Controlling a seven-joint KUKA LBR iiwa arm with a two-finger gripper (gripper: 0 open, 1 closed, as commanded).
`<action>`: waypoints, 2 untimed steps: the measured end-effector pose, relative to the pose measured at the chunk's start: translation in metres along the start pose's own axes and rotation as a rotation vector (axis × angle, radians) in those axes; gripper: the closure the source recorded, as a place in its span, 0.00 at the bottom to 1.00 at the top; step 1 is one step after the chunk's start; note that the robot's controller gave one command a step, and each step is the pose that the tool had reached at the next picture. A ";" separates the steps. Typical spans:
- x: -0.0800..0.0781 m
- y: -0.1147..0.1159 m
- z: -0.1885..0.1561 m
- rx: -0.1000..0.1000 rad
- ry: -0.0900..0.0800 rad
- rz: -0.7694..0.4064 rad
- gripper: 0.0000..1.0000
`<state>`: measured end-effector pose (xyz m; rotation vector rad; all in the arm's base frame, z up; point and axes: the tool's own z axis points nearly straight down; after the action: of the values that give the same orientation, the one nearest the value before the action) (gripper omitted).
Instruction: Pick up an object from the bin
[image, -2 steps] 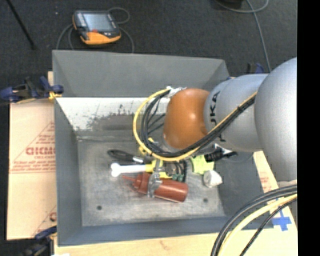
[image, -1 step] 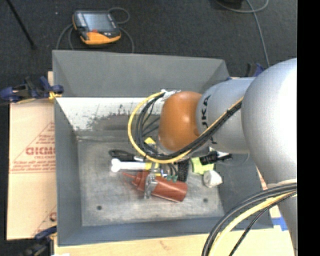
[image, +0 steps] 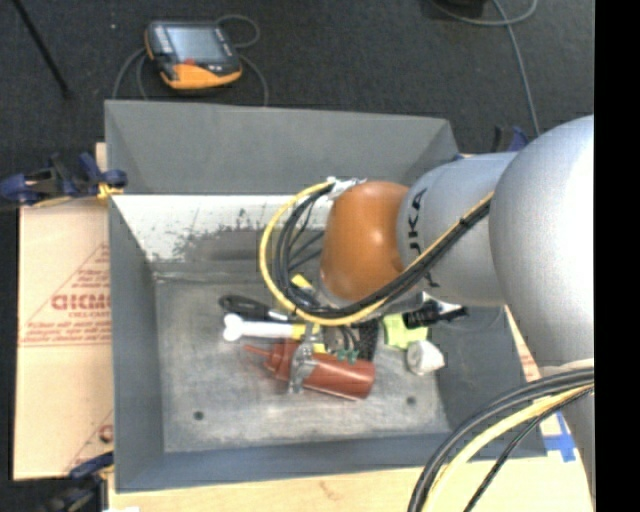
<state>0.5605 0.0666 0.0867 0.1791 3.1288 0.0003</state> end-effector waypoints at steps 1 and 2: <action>0.000 0.000 0.000 0.000 0.000 0.000 1.00; 0.000 0.000 0.000 0.000 0.001 0.001 1.00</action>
Offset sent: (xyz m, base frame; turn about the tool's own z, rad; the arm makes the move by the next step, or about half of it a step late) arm 0.0000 0.0000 0.0011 0.0000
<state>0.5607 0.0665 0.0872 0.1801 3.1295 0.0006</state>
